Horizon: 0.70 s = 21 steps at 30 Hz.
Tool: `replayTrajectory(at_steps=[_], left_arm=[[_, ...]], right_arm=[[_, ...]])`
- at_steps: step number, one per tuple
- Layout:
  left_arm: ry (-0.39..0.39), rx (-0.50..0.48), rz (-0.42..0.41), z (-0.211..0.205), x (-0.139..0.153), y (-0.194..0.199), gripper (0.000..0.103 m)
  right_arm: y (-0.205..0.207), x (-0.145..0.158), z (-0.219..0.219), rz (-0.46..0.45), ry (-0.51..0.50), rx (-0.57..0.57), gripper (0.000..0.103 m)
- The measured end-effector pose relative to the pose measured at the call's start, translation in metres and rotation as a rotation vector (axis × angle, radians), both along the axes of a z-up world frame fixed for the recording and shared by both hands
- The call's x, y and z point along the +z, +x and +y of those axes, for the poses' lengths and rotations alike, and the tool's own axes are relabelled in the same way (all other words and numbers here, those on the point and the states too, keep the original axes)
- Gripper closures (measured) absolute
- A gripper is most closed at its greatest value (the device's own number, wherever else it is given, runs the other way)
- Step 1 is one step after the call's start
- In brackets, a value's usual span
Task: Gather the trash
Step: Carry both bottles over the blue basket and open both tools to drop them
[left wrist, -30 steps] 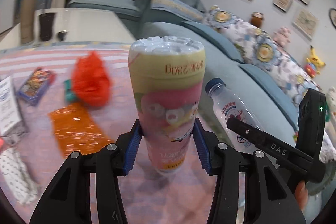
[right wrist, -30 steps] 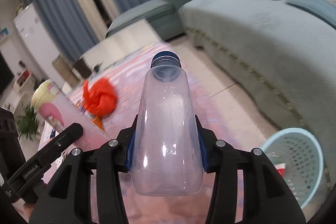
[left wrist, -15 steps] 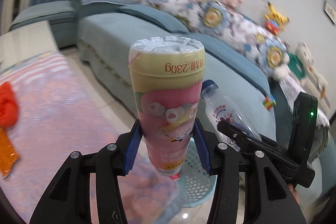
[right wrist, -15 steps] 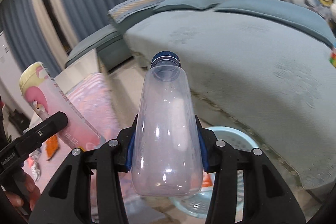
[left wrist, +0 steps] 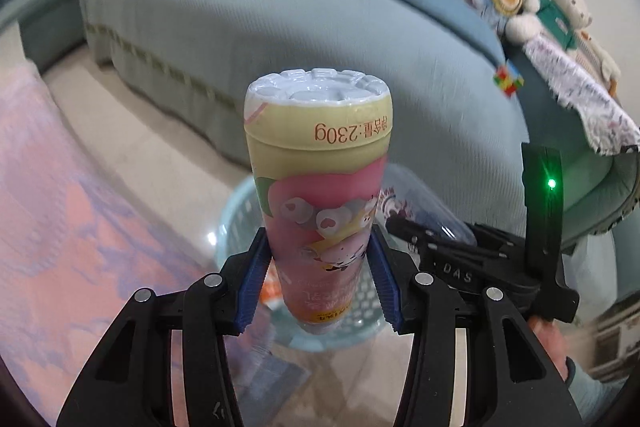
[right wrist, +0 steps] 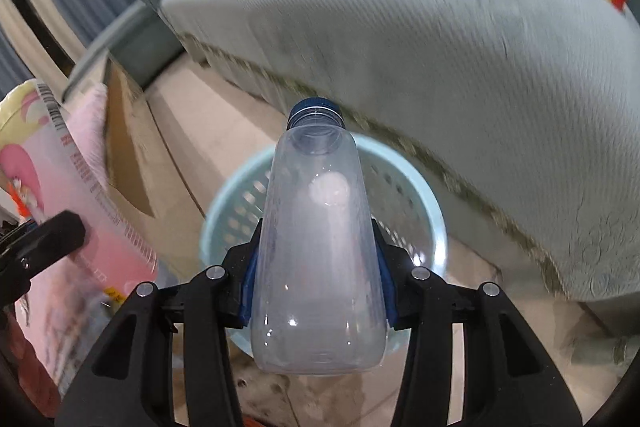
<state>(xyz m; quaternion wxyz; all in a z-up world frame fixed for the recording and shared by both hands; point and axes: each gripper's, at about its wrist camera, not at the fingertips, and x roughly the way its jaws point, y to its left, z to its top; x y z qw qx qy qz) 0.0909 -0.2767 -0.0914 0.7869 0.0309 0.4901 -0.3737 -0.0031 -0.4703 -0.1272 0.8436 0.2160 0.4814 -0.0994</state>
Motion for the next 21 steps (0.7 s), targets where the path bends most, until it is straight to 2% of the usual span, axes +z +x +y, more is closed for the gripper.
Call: replayTrajectory(at_steps=[2, 8, 12, 21], left_arm=[[0.019, -0.015, 0.036, -0.004, -0.011, 0.002, 0.056], [0.087, -0.049, 0.067, -0.011, -0.03, 0.0, 0.056], [0.075, -0.047, 0.056, -0.007, -0.027, -0.001, 0.047], [0.028, -0.017, 0.041, 0.004, -0.014, -0.002, 0.047]], right_arm=[[-0.002, -0.011, -0.002, 0.029, 0.01, -0.006, 0.06], [-0.005, -0.034, -0.001, 0.088, 0.039, 0.0, 0.059], [-0.007, -0.032, -0.001, 0.082, 0.03, 0.008, 0.058], [-0.006, -0.013, 0.004, 0.047, 0.01, 0.021, 0.058]])
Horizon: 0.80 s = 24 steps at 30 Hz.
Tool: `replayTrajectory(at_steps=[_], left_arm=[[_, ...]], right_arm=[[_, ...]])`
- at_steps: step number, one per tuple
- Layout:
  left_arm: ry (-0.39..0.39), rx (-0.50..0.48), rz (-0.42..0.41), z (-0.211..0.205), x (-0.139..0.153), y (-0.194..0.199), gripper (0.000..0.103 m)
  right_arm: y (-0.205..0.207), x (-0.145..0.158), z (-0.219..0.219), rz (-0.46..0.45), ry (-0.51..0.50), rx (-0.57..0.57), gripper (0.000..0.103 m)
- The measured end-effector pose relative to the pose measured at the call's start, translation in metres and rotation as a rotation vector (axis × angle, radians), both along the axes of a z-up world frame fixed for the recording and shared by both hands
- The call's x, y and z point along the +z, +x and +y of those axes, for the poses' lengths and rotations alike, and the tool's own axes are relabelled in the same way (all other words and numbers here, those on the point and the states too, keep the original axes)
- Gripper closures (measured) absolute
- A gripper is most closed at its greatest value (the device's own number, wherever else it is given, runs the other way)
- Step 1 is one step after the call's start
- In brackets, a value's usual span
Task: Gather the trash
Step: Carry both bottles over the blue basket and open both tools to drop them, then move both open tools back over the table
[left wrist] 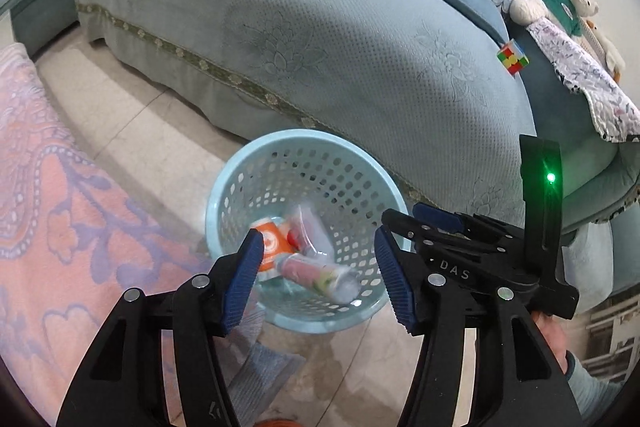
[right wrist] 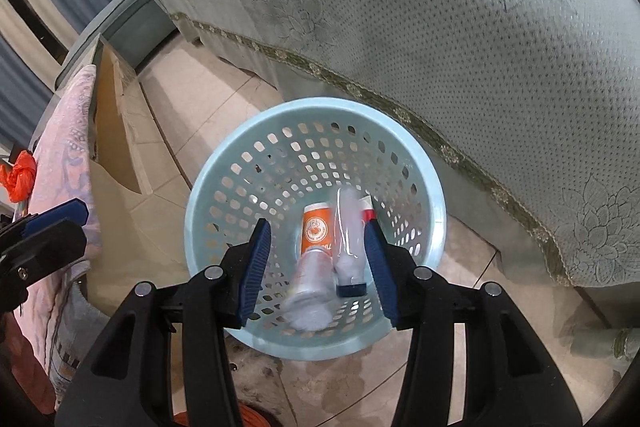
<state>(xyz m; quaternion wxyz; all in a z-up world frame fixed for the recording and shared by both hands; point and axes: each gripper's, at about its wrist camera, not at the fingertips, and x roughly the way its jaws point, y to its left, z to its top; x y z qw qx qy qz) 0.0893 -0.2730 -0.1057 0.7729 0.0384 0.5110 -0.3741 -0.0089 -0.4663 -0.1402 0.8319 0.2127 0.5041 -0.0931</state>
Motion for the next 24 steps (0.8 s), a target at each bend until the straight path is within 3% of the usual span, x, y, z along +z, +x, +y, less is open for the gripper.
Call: replayTrajectory(at_steps=[7, 12, 14, 16, 19, 24], left_arm=[[-0.066, 0.053, -0.032, 0.024, 0.021, -0.003, 0.047], [-0.124, 0.119, -0.091, 0.066, 0.047, -0.013, 0.046], [-0.137, 0.157, -0.127, 0.086, 0.059, -0.017, 0.041], [-0.148, 0.214, -0.184, 0.113, 0.074, -0.023, 0.035], [-0.169, 0.305, -0.246, 0.155, 0.094, -0.03, 0.035], [-0.165, 0.515, -0.355, 0.244, 0.121, -0.039, 0.028]], right_arm=[[0.004, 0.024, 0.024, -0.055, -0.023, 0.053, 0.058], [0.003, 0.06, 0.058, -0.19, -0.052, 0.131, 0.058], [0.003, 0.075, 0.073, -0.242, -0.067, 0.162, 0.058], [0.005, 0.093, 0.093, -0.304, -0.079, 0.203, 0.058], [0.008, 0.117, 0.126, -0.383, -0.091, 0.269, 0.058], [0.027, 0.15, 0.194, -0.475, -0.094, 0.401, 0.058]])
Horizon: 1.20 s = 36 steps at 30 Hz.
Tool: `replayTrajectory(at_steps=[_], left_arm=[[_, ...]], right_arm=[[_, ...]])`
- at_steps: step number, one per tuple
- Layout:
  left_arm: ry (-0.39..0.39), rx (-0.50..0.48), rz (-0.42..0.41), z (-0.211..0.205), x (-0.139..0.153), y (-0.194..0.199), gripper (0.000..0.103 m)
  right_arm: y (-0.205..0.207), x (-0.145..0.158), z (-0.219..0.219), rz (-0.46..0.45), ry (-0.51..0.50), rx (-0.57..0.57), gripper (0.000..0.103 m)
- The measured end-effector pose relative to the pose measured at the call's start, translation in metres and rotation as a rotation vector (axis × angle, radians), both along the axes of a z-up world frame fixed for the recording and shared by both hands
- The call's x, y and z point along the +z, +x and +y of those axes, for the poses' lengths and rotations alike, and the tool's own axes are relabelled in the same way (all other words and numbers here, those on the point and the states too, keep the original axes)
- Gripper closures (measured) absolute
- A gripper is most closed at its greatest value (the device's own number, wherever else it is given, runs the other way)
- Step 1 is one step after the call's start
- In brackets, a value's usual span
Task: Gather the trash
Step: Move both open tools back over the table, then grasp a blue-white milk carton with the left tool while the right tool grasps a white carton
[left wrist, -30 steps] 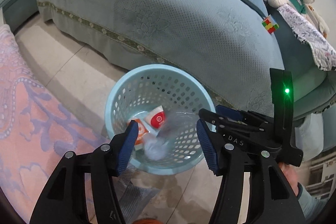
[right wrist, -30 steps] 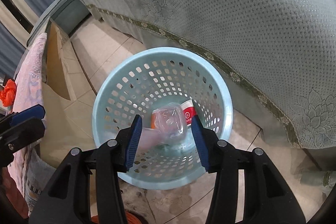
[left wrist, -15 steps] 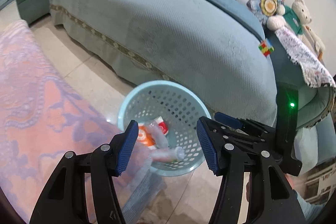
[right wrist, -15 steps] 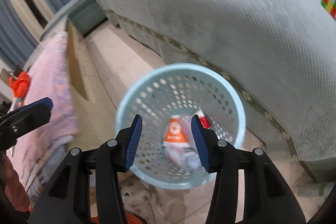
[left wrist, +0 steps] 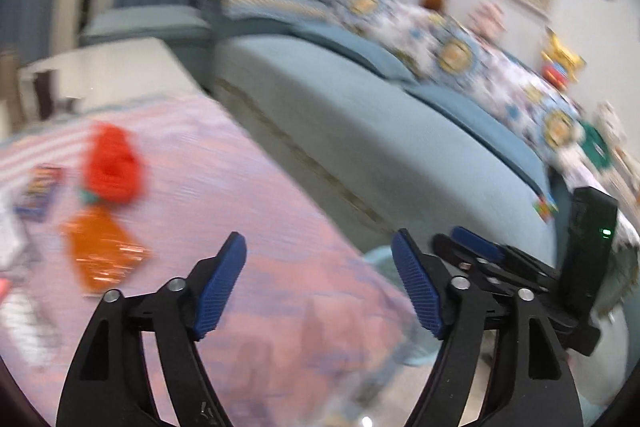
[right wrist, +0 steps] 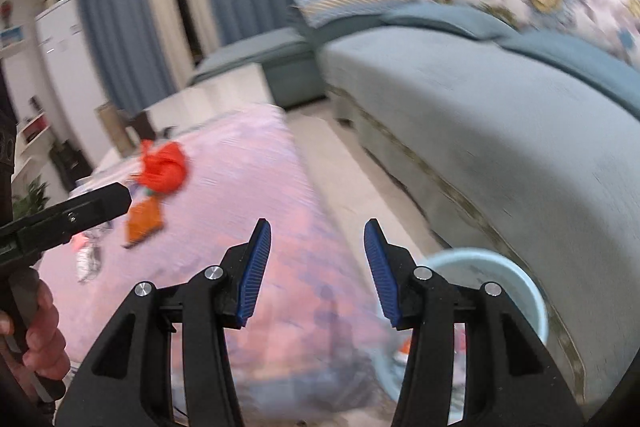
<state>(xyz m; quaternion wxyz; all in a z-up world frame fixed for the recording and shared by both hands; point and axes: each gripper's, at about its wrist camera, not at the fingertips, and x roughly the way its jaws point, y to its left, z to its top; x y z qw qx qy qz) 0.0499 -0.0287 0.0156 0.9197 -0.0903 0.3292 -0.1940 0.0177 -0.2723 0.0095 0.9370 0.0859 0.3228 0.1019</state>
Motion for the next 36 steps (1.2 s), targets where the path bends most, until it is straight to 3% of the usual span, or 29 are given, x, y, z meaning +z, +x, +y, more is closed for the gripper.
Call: replayTrajectory(at_steps=[5, 8, 10, 13, 17, 19, 24, 27, 29, 32, 36], left_arm=[[0.006, 0.248, -0.04, 0.099, 0.015, -0.004, 0.026], [0.121, 0.447, -0.045, 0.155, 0.019, -0.008, 0.023], [0.173, 0.528, -0.049, 0.189, 0.02, -0.011, 0.017], [0.146, 0.62, -0.011, 0.246, 0.011, -0.011, 0.017], [0.082, 0.679, 0.077, 0.306, -0.016, 0.005, 0.017], [0.066, 0.693, 0.134, 0.325, -0.035, 0.017, 0.017], [0.111, 0.721, 0.226, 0.34, -0.063, 0.042, 0.017], [0.13, 0.694, 0.248, 0.343, -0.071, 0.052, 0.017], [0.139, 0.691, 0.282, 0.345, -0.077, 0.059, 0.022], [0.136, 0.671, 0.353, 0.348, -0.091, 0.071, 0.039], [0.108, 0.682, 0.317, 0.354, -0.093, 0.059, 0.042]], right_arm=[[0.028, 0.022, 0.082, -0.057, -0.02, 0.153, 0.058], [0.045, 0.023, 0.131, -0.061, -0.047, 0.234, 0.058], [0.054, 0.02, 0.158, -0.048, -0.045, 0.286, 0.058], [0.066, 0.016, 0.197, -0.029, -0.034, 0.351, 0.058], [0.074, 0.014, 0.258, -0.023, -0.044, 0.448, 0.057], [0.073, 0.014, 0.289, -0.042, -0.063, 0.493, 0.05], [0.074, 0.008, 0.349, -0.049, -0.096, 0.577, 0.047], [0.074, 0.0, 0.368, -0.046, -0.108, 0.596, 0.04], [0.079, -0.005, 0.374, -0.03, -0.108, 0.6, 0.04], [0.088, -0.017, 0.384, 0.021, -0.099, 0.614, 0.04], [0.093, -0.027, 0.399, 0.067, -0.105, 0.642, 0.039]])
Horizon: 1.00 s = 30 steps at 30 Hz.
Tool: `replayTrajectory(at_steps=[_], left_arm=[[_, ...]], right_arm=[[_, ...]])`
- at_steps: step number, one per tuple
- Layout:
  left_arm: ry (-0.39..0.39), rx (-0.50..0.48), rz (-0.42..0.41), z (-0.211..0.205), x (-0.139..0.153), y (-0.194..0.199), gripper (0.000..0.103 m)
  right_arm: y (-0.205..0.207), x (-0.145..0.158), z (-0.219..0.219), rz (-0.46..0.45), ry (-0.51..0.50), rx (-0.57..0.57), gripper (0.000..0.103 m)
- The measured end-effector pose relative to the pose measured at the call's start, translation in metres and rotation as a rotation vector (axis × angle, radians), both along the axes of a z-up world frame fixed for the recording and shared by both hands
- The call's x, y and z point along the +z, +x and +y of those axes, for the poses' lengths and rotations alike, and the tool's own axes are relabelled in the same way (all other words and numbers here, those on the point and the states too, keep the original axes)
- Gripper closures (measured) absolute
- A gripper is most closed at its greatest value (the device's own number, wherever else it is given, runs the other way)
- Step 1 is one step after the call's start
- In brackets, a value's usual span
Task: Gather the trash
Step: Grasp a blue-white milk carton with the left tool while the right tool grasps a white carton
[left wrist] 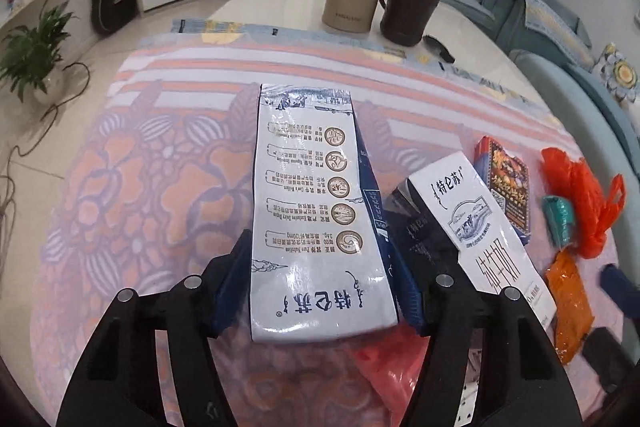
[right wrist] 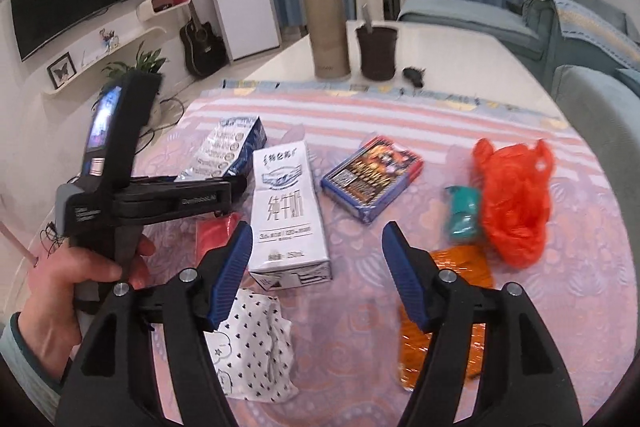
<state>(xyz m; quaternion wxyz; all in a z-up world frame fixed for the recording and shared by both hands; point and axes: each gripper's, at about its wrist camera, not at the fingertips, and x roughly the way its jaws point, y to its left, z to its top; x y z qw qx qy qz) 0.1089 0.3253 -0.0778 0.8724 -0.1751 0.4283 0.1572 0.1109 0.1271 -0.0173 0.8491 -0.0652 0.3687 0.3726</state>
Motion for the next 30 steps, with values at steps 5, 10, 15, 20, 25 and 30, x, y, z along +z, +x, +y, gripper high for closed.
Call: replayTrajectory(at_steps=[5, 10, 15, 20, 25, 30], left_arm=[[-0.032, 0.024, -0.075, 0.007, 0.01, -0.023, 0.042], [-0.032, 0.02, -0.101, 0.005, 0.017, -0.036, 0.042], [-0.033, 0.007, -0.123, -0.001, 0.021, -0.041, 0.042], [-0.048, -0.014, -0.161, -0.017, 0.032, -0.054, 0.042], [-0.07, -0.04, -0.213, -0.044, 0.054, -0.069, 0.042], [-0.077, -0.112, -0.262, -0.09, 0.078, -0.08, 0.042]], right_arm=[[0.011, -0.016, 0.035, 0.06, -0.062, 0.038, 0.038], [0.021, -0.034, 0.06, 0.102, -0.125, 0.025, 0.039], [0.021, -0.043, 0.073, 0.086, -0.181, 0.043, 0.053], [0.006, -0.031, 0.061, 0.009, -0.197, 0.059, 0.053], [-0.009, -0.001, 0.016, -0.022, -0.138, 0.017, 0.053], [-0.036, 0.026, -0.041, -0.099, -0.11, -0.055, 0.053]])
